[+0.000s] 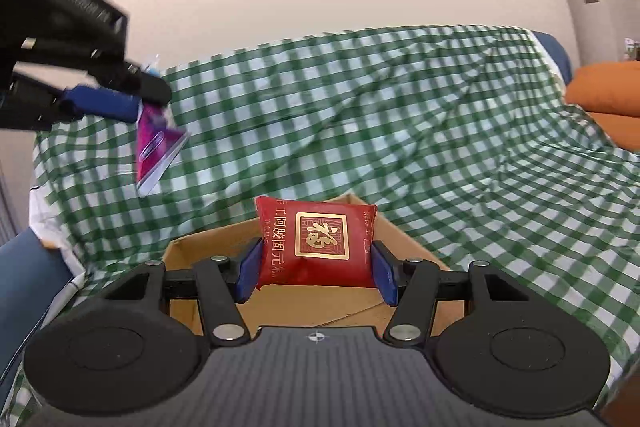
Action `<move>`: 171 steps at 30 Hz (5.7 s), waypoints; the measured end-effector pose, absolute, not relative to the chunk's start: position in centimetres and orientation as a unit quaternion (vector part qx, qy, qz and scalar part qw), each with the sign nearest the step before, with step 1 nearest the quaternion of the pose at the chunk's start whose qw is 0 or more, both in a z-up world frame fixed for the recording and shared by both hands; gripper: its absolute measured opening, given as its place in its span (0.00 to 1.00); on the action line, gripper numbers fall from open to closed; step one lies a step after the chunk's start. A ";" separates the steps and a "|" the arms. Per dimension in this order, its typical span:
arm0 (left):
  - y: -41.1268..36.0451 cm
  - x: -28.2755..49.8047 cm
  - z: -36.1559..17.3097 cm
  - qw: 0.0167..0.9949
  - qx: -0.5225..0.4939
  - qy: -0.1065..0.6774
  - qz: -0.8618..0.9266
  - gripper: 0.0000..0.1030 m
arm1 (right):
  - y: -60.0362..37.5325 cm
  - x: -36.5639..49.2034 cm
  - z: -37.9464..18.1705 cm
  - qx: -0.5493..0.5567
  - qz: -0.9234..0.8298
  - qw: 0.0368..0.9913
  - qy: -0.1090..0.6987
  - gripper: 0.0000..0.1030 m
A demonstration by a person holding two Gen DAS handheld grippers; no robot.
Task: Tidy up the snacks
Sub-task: 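Carry the tube pack and red square packet over the box with both tools, then open both tools to drop the tube pack and red packet into the box, then move both open tools back to the snack pile, then grasp the cookie bag with the left tool while the right grasps the dark biscuit bar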
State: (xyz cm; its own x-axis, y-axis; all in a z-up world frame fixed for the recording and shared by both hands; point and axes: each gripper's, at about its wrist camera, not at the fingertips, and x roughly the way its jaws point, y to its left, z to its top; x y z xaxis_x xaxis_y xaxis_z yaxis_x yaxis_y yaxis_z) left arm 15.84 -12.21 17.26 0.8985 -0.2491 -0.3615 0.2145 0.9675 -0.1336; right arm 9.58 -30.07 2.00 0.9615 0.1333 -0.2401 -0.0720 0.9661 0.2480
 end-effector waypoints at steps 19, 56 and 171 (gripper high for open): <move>-13.4 16.8 17.2 0.974 -0.033 0.196 -0.107 0.28 | -31.0 9.9 1.8 0.129 0.040 0.984 0.119 0.57; -12.0 15.6 16.7 0.974 -0.040 0.205 -0.084 0.39 | -30.3 10.2 1.4 0.120 0.044 0.982 0.137 0.78; 19.5 6.9 -0.5 0.939 -0.242 0.226 0.087 0.38 | -6.3 9.6 -0.5 -0.033 0.296 0.880 0.370 0.40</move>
